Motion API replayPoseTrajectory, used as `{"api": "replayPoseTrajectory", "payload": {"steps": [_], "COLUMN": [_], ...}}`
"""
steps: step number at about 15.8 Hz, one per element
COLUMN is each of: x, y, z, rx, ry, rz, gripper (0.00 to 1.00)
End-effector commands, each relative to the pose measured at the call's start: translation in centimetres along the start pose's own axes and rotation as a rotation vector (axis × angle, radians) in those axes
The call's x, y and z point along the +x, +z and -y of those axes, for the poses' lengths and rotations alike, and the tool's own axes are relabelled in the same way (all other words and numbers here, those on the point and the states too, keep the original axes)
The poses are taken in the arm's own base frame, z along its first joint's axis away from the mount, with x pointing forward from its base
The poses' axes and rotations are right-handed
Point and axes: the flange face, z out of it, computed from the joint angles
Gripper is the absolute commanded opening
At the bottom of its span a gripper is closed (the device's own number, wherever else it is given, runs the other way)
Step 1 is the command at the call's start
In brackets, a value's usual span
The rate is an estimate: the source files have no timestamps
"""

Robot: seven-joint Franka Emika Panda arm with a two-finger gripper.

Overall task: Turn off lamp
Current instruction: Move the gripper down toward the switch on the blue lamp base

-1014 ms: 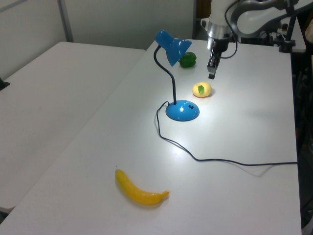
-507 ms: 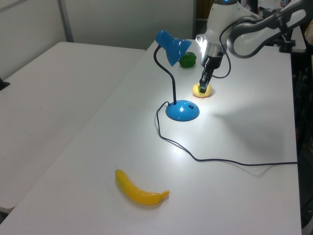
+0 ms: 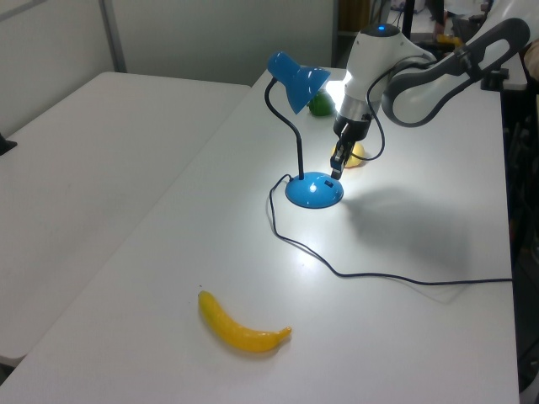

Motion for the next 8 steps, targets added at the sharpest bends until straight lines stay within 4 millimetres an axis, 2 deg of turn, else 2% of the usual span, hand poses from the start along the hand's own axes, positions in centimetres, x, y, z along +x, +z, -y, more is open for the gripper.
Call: {"api": "replayPoseTrajectory", "payload": {"steps": [1, 8], "x": [0.23, 0.19], "y": [0.82, 1.32], "z": [0.51, 0.38], "rx": [0.006, -0.005], "ry": [0.011, -0.001], "rz": [-0.040, -0.039], "gripper": [0.00, 0.00]}}
